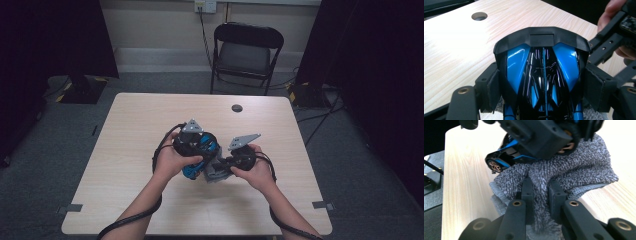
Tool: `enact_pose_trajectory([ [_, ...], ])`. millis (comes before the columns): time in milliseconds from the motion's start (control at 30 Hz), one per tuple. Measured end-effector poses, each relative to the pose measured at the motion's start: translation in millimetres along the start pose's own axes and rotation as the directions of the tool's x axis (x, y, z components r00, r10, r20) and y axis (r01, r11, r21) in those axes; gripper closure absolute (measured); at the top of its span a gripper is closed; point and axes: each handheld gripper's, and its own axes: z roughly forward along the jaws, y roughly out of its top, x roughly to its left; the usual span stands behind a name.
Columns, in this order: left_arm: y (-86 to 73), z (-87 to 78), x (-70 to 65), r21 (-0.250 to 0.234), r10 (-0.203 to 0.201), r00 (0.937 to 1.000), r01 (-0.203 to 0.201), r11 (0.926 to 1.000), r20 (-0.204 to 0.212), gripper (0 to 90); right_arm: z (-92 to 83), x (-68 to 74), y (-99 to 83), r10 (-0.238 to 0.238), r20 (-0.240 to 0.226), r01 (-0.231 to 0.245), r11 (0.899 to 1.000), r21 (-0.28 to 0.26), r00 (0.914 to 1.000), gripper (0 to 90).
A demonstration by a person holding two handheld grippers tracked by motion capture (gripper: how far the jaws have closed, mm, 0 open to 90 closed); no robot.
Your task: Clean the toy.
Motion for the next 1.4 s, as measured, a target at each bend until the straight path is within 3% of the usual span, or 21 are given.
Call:
enact_pose_trajectory([
  [500,6.9,6.0,0.4,-0.009,-0.013,0.9999,0.013,0.9999,-0.002,25.4,1.4,4.8,-5.7,-0.001,-0.010,0.001,1.000,0.013,0.9999,78.2],
  [1033,8.0,4.9,0.5,-0.020,-0.021,0.9997,0.021,0.9996,-0.016,25.4,16.5,21.2,-10.4,-0.016,-0.049,0.017,1.000,0.023,0.9987,78.2],
  [1400,16.9,4.1,1.0,-0.072,-0.042,0.9989,0.040,0.9966,-0.023,25.4,32.4,28.5,-17.2,-0.003,-0.097,0.005,1.000,0.022,0.9953,78.2],
])
